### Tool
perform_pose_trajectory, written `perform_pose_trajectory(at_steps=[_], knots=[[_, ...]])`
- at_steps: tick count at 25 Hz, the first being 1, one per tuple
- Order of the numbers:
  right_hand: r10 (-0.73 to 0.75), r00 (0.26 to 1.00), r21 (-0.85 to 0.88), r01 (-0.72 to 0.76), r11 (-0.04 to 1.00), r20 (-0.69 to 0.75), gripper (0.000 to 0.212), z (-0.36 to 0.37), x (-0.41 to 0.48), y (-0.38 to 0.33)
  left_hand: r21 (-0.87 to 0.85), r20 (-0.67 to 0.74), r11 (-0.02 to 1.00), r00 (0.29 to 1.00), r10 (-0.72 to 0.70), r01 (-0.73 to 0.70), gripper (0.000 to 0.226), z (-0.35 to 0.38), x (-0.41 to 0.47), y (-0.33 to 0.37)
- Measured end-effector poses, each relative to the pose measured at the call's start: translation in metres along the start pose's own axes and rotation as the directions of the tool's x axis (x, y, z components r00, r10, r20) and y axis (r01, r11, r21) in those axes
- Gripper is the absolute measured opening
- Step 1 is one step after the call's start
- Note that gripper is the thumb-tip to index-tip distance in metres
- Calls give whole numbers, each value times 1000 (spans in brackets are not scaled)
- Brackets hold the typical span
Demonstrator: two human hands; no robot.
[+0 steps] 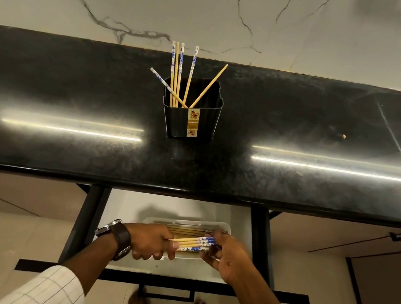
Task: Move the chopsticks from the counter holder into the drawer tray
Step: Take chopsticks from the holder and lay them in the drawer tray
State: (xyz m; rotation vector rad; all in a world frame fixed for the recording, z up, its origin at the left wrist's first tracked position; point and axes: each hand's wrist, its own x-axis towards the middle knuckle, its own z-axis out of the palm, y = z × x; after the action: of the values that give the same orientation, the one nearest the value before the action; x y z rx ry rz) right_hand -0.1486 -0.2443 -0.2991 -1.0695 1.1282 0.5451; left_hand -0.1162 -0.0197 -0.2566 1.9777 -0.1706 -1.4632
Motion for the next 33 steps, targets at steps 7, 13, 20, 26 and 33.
perform_pose_trajectory(at_steps=[7,13,20,26,33], knots=[[-46,984,-4,48,999,172,17,10,-14,12,186,-90,983,996,26,-9,33,15,21,23],[1,989,4,-1,1000,149,18,-4,-18,-12,288,-115,954,987,114,-76,37,-3,14,14],[110,987,64,-118,991,116,7,-7,-4,-19,-718,-483,645,855,-189,-263,26,-21,-6,-38],[167,985,96,-170,981,37,11,-11,10,-11,-944,-252,-68,836,-487,-323,26,28,41,-24],[218,964,451,-127,884,-155,17,25,16,8,-936,-151,-156,760,-632,-315,37,39,59,-29]])
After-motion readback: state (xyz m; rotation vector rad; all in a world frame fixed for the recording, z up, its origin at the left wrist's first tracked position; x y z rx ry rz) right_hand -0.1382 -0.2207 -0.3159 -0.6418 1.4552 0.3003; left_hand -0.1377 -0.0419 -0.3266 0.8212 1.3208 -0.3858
